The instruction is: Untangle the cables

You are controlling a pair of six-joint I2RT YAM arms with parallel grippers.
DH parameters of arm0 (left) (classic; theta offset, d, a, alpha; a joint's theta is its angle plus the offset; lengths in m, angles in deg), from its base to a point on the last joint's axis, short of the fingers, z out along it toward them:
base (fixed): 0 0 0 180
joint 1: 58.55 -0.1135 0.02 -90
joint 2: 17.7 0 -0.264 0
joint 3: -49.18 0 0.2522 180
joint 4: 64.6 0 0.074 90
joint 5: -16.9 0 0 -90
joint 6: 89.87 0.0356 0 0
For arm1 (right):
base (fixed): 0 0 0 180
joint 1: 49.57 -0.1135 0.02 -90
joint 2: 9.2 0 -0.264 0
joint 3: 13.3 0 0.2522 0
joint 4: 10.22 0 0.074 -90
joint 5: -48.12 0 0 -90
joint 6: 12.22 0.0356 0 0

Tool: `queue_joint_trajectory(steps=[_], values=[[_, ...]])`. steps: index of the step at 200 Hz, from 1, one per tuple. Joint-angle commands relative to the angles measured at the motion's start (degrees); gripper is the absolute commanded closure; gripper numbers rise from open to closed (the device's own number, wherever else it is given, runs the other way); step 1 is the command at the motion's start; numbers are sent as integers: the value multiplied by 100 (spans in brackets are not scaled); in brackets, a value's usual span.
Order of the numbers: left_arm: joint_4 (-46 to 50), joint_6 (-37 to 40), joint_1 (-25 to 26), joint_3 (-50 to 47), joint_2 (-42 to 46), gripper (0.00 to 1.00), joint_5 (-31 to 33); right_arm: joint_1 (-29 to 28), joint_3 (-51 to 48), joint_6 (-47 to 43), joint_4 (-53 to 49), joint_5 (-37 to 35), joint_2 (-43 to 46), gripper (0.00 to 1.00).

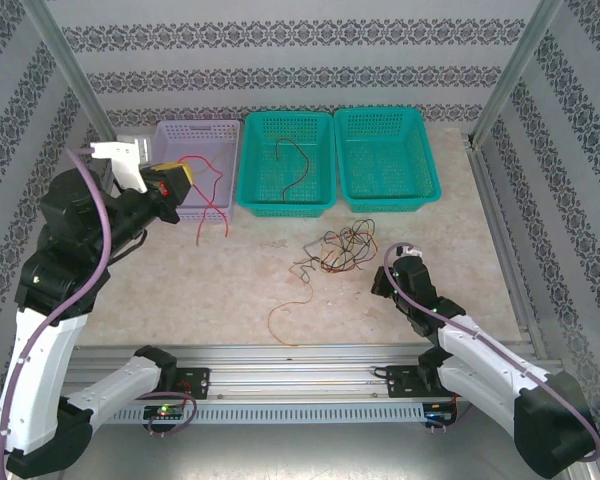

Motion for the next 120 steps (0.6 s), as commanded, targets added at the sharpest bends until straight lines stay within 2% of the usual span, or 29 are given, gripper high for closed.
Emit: queue_joint_trajectory(steps=[1,42,120], values=[[191,170,-219,353,-219,100,66,57,-77,143,-153,-280,160,100],[-316,-66,-236,963,-1007,100,-645,48,-155,-138,183,300,173,100],[-1726,-125,-233,1316,-3162,100,-1076,23,-470,-292,363,667,1003,100]])
